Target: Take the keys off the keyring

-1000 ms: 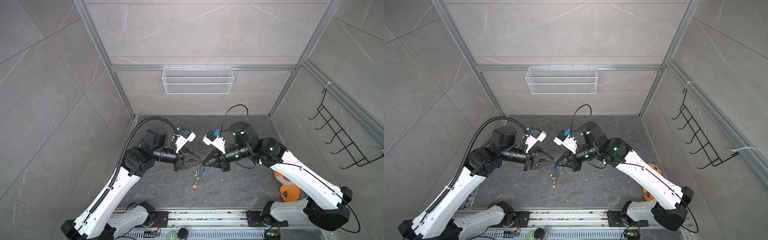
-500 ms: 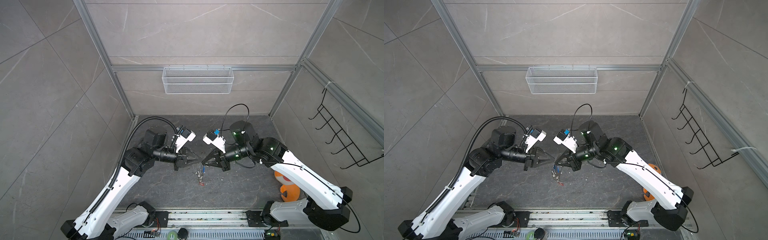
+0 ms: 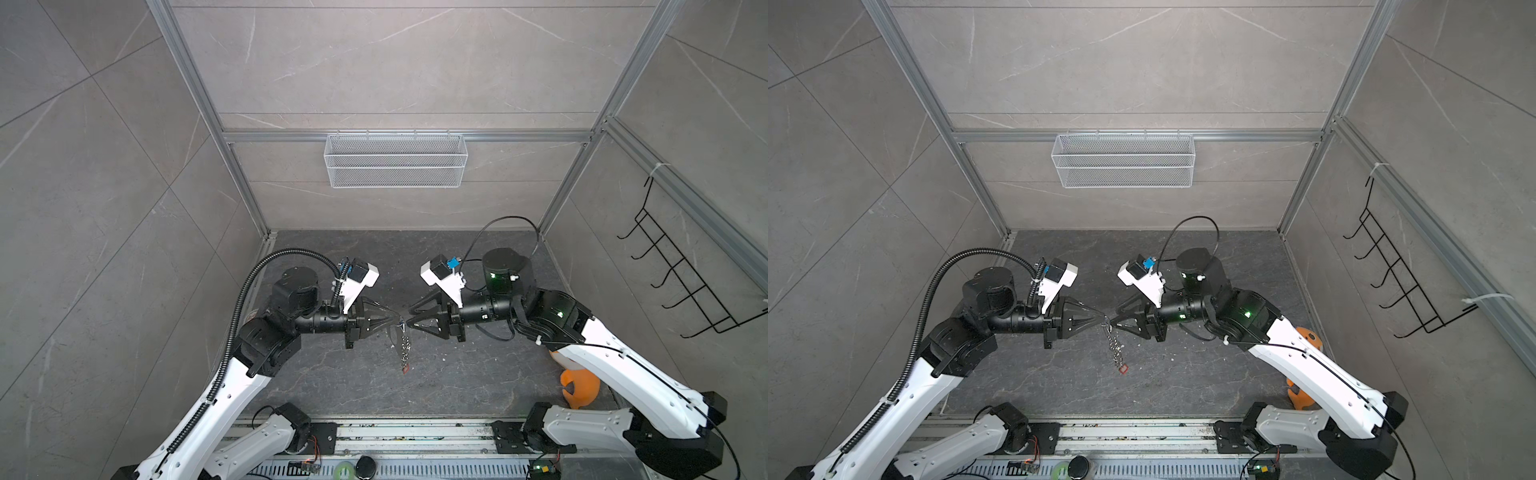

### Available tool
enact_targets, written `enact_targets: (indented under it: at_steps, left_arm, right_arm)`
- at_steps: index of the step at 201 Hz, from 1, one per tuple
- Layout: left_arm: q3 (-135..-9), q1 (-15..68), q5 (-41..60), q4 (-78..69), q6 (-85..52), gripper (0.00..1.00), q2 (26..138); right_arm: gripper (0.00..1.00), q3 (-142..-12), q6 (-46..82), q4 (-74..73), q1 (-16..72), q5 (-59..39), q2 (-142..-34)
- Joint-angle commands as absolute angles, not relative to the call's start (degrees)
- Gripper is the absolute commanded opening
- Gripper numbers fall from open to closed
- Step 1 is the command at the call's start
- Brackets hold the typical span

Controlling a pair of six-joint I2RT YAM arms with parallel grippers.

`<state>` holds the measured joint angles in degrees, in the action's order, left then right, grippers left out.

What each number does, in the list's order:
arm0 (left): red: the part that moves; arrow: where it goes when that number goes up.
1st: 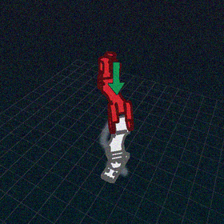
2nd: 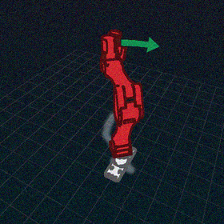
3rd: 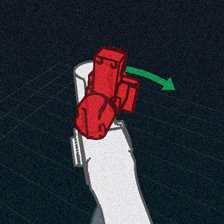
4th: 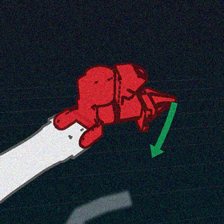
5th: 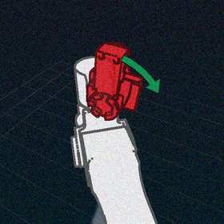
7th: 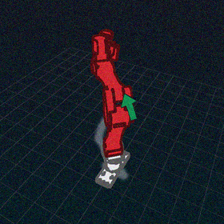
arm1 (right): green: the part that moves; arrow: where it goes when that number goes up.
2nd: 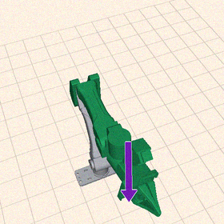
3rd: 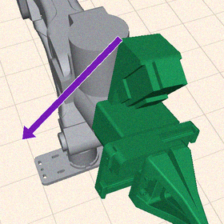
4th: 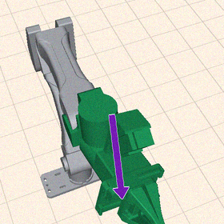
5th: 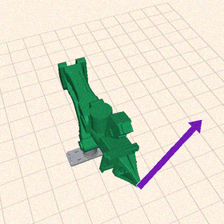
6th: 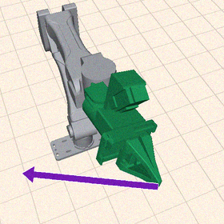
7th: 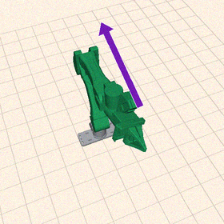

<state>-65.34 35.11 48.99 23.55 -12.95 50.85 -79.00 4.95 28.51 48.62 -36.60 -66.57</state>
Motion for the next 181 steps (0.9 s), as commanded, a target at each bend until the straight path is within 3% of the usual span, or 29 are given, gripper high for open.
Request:
enact_targets:
  at_steps: [1,80,181]
  left_arm:
    - [-64.2,35.3,47.3,15.1,-15.2,0.0,47.8]
    - [-56.6,35.3,43.2,-1.5,-21.7,0.0,43.6]
    - [-54.8,35.3,43.6,-6.5,-25.3,0.0,42.8]
  right_arm:
    - [0.41,-75.1,6.0,19.3,48.7,-34.2,-63.8]
    - [0.42,-70.8,7.3,10.5,50.3,-34.1,-62.7]
    - [0.38,-71.9,4.7,12.2,52.1,-29.2,-63.9]
